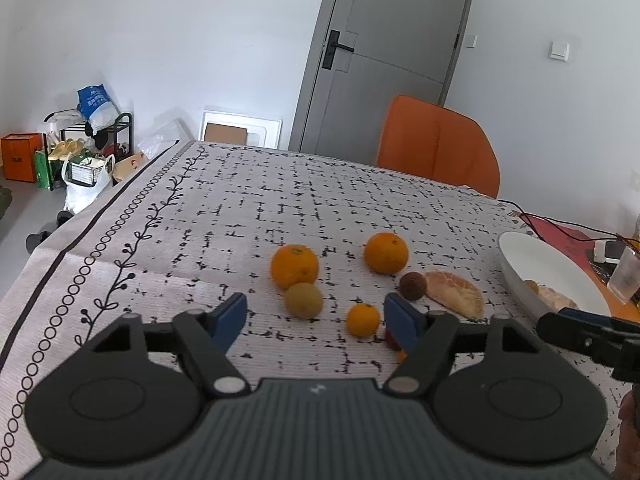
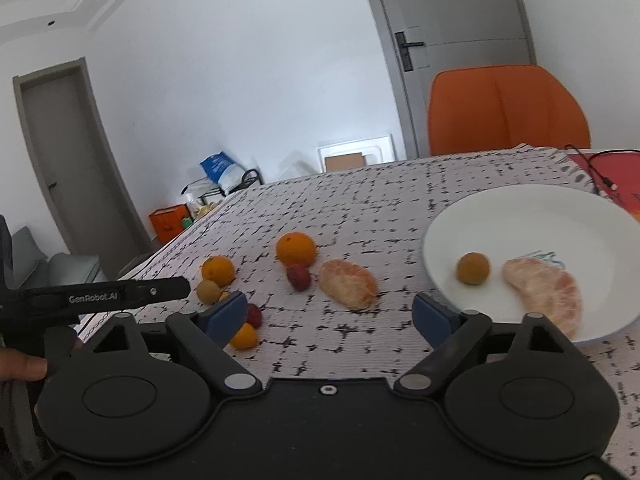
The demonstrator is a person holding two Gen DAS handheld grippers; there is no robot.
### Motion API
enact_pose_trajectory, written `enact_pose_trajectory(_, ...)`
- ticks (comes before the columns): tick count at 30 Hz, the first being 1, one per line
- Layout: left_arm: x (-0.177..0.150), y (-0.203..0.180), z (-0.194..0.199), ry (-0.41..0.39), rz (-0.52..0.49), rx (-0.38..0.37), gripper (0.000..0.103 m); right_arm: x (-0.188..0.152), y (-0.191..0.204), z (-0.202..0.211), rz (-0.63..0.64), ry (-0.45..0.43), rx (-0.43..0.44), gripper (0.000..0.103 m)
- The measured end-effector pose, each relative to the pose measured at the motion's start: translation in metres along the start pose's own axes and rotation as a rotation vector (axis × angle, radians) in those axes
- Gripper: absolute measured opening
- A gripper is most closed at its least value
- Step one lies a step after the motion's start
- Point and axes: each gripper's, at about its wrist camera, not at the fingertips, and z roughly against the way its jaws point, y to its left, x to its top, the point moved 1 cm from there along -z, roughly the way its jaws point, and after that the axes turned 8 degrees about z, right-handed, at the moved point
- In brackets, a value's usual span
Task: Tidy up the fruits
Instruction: 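Withdraw both grippers from the bowl back toward the fruit pile, then grasp small mandarin with right gripper while left gripper grasps red plum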
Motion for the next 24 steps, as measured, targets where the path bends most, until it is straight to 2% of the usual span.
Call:
enact_pose_trajectory(3,0.001,0.005,-0.001,0.005,0.004,0.0,0.064,0.0,0.007,-0.008,0.008,0.021,0.018,0.082)
enact_pose_trajectory(7,0.0,0.011,-0.001,0.007,0.008,0.0,0.061,-0.001,0.017,-0.019,0.023,0.041,0.037,0.078)
enact_pose_trajectory(13,0.0,0.021,0.0,0.015,0.019,0.006,0.061,-0.002,0.03,-0.032,0.039,0.067,0.075,0.073)
enact_pose_trajectory(16,0.001,0.023,0.002,0.012,0.02,0.006,0.061,-0.001,0.036,-0.038,0.048,0.082,0.098,0.065)
enact_pose_trajectory(24,0.002,0.03,0.004,0.015,0.022,0.005,0.061,-0.002,0.052,-0.059,0.073,0.129,0.128,0.057)
